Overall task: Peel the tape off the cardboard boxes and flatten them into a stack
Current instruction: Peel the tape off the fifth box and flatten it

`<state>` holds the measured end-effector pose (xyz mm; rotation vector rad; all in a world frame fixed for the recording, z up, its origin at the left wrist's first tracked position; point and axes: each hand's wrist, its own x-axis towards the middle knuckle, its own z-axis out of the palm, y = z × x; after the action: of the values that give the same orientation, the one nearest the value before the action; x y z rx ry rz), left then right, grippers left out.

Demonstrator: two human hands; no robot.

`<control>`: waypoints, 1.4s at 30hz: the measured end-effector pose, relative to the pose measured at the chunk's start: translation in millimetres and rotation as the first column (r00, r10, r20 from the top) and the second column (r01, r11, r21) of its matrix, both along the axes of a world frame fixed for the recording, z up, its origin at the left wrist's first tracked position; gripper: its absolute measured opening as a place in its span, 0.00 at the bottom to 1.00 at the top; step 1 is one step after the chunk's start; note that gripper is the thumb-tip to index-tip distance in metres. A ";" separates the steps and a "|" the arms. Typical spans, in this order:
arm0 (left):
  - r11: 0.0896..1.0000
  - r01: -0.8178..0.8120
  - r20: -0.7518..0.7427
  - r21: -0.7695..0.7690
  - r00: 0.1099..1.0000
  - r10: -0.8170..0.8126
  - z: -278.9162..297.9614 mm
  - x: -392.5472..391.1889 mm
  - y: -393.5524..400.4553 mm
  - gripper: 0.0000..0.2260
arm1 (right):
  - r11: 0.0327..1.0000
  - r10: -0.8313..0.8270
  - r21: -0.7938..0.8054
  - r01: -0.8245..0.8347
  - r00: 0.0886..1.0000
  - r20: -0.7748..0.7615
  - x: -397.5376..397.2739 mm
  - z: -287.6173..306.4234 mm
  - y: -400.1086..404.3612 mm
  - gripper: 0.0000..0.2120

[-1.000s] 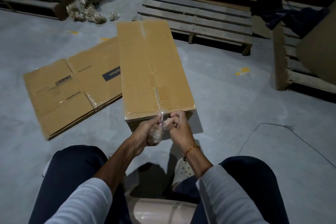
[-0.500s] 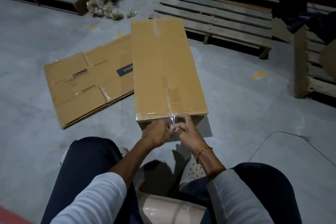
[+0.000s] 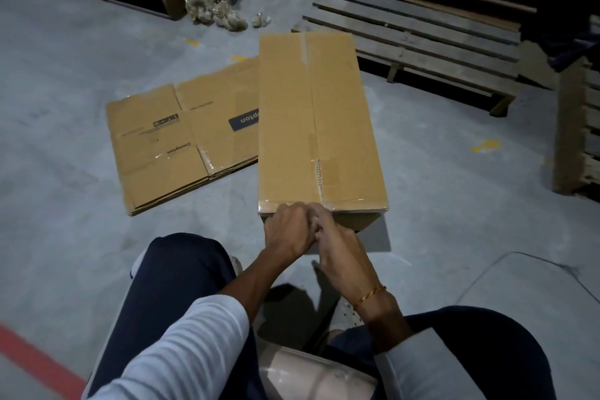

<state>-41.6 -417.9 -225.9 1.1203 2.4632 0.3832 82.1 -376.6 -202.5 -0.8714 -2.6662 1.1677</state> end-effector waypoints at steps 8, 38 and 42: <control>0.943 -0.333 0.573 -0.009 0.771 0.278 -0.9 -2.0 16.8 0.09 | 0.915 -0.195 0.339 0.221 0.975 -0.110 -8.0 -23.6 -7.6 0.27; 0.800 -0.555 0.328 0.228 0.817 0.474 16.8 -36.3 -19.8 0.07 | 0.886 -0.425 -0.237 0.398 0.902 -0.076 -10.6 -29.9 59.7 0.16; 0.842 -0.457 0.150 0.286 0.890 0.431 0.8 -60.3 -33.0 0.13 | 0.778 -0.541 -0.423 0.465 0.838 -0.074 -17.0 -25.2 66.1 0.15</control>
<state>-101.9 -450.9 -225.1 0.6006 2.6353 0.9701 65.1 -310.5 -227.7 -1.3490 -1.8783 1.5476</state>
